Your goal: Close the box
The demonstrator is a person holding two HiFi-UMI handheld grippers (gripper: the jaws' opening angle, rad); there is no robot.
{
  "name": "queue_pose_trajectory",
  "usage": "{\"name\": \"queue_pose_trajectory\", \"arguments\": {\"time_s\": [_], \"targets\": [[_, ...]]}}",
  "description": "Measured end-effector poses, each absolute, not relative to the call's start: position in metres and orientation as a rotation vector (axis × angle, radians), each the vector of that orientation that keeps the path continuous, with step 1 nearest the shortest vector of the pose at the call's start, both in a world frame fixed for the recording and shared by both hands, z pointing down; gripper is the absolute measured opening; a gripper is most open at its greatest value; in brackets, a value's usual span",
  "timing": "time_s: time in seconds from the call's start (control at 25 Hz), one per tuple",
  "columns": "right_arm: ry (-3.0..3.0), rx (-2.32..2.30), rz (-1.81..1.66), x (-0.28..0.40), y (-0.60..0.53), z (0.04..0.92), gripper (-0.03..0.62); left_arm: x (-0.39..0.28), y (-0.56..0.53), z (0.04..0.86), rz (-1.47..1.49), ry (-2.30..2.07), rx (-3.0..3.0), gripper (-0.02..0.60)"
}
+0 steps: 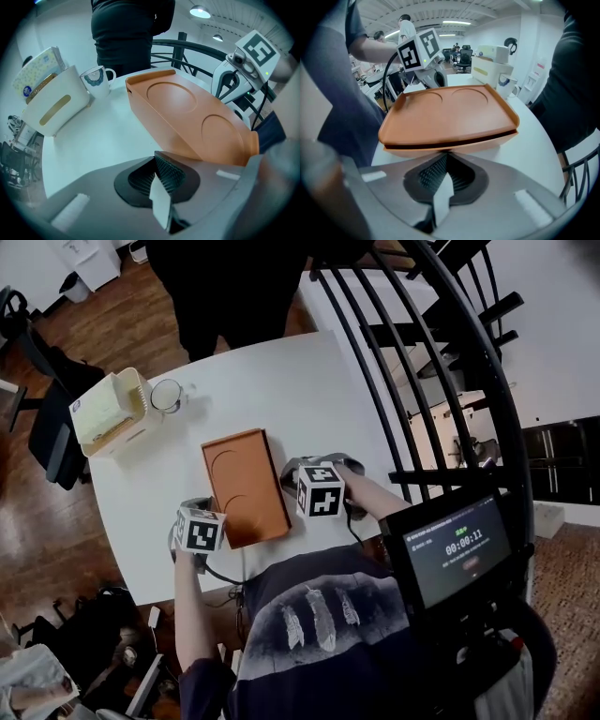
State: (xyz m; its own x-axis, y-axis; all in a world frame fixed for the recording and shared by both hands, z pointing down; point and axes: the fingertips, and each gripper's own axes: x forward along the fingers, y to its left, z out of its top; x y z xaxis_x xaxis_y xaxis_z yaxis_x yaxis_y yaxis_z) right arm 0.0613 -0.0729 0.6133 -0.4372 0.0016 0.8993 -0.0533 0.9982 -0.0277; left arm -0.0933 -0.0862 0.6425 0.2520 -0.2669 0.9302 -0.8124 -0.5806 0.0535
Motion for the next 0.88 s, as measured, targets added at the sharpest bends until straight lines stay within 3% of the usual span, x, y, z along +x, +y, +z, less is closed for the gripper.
{"name": "queue_pose_trajectory", "arguments": {"time_s": [0.88], "targets": [[-2.029,0.081,0.065,0.061,-0.067,0.614,0.003,-0.082,-0.078,0.652,1.397,-0.892,2.026,0.014]]}}
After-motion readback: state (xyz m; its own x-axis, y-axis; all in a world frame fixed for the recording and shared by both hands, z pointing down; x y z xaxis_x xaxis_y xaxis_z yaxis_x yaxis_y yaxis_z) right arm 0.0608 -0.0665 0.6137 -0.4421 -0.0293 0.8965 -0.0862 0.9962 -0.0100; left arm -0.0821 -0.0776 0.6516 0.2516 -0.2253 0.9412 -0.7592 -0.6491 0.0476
